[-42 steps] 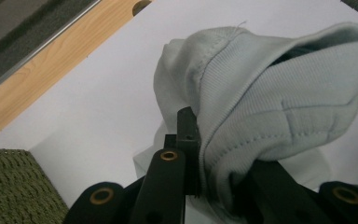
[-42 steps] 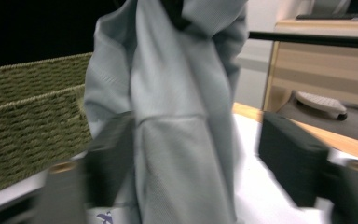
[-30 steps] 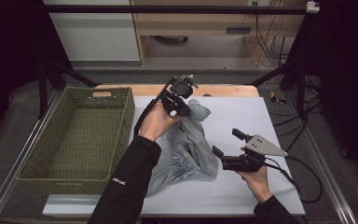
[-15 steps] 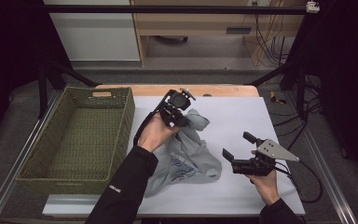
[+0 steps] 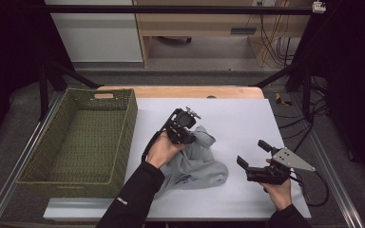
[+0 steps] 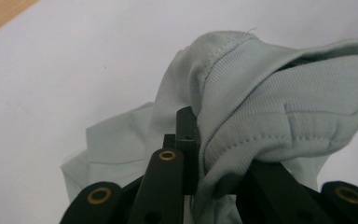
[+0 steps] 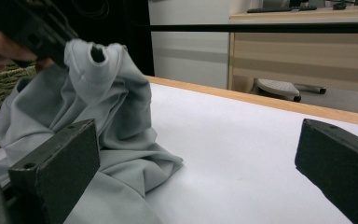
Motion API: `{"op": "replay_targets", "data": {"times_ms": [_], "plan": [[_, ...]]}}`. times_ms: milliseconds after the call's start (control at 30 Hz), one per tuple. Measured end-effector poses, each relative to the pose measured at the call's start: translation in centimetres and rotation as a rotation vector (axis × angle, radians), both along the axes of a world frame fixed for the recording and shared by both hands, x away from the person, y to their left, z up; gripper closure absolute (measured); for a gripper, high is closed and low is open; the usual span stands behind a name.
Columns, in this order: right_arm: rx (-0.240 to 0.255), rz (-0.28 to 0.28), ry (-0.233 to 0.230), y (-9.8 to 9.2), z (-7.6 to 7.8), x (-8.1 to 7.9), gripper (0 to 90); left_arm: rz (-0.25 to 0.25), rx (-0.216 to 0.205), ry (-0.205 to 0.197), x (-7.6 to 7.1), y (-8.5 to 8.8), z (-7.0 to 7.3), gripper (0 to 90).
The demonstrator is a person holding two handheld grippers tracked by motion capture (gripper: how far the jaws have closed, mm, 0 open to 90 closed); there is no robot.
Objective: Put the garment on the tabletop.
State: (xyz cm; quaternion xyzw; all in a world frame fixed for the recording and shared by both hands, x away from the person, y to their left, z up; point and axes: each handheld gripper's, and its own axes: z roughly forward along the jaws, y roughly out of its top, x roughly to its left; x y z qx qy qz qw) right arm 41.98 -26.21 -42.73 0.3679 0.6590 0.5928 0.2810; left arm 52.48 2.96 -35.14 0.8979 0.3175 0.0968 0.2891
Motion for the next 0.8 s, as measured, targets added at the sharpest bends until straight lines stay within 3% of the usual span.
{"op": "replay_targets", "data": {"times_ms": [167, 300, 400, 467, 533, 733, 800], "plan": [[-0.015, 0.002, 0.016, -0.3, -0.5, 0.1, 0.4, -0.003, -0.001, 0.012, -0.1, 0.1, -1.3, 76.5], [-0.016, 0.002, 0.024, -0.2, -0.6, 0.2, 0.4, 0.008, -0.025, -0.009, -0.3, 0.4, -1.1, 52.8], [-0.008, 0.001, 0.031, -0.3, -0.5, 0.1, 0.4, 0.021, -0.061, -0.044, -0.8, 1.1, -0.3, 40.6], [-0.010, -0.002, 0.025, -0.4, -0.5, 0.2, 0.4, 0.017, -0.066, -0.044, -0.8, 1.3, 0.0, 32.5], [-0.010, -0.001, 0.023, -0.4, -0.5, 0.2, 0.4, 0.005, -0.109, -0.041, -1.2, 2.0, 0.9, 28.5], [-0.002, -0.002, 0.022, -0.4, -0.5, 0.3, 0.4, -0.009, -0.123, -0.047, -1.7, 2.9, 2.9, 19.7], [0.002, -0.004, 0.028, -0.4, -0.5, 0.3, 0.4, 0.006, -0.124, -0.078, -1.9, 3.2, 3.9, 14.2]]}}
